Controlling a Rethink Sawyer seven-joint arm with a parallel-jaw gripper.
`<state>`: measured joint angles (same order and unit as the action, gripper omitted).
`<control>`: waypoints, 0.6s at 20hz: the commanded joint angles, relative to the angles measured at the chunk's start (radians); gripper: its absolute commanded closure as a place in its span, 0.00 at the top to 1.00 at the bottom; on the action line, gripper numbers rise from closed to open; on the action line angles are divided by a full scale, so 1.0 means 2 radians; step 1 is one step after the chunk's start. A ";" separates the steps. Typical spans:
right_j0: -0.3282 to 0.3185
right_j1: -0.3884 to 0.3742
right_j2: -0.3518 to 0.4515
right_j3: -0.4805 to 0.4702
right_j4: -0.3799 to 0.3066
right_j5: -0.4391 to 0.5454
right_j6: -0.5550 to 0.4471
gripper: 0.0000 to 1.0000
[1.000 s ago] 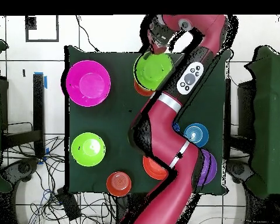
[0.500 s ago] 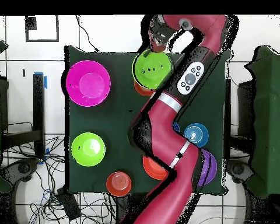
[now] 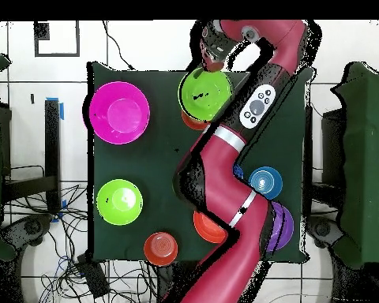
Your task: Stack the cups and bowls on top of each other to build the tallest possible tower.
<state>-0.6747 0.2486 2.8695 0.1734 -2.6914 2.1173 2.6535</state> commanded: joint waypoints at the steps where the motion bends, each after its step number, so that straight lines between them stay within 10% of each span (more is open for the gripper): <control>1: 0.001 0.001 -0.025 -0.084 -0.037 0.028 0.017 0.00; 12: 0.001 0.005 -0.036 -0.078 -0.047 0.048 -0.014 0.00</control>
<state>-0.6747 0.2596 2.8695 0.1733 -2.6997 2.1182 2.6535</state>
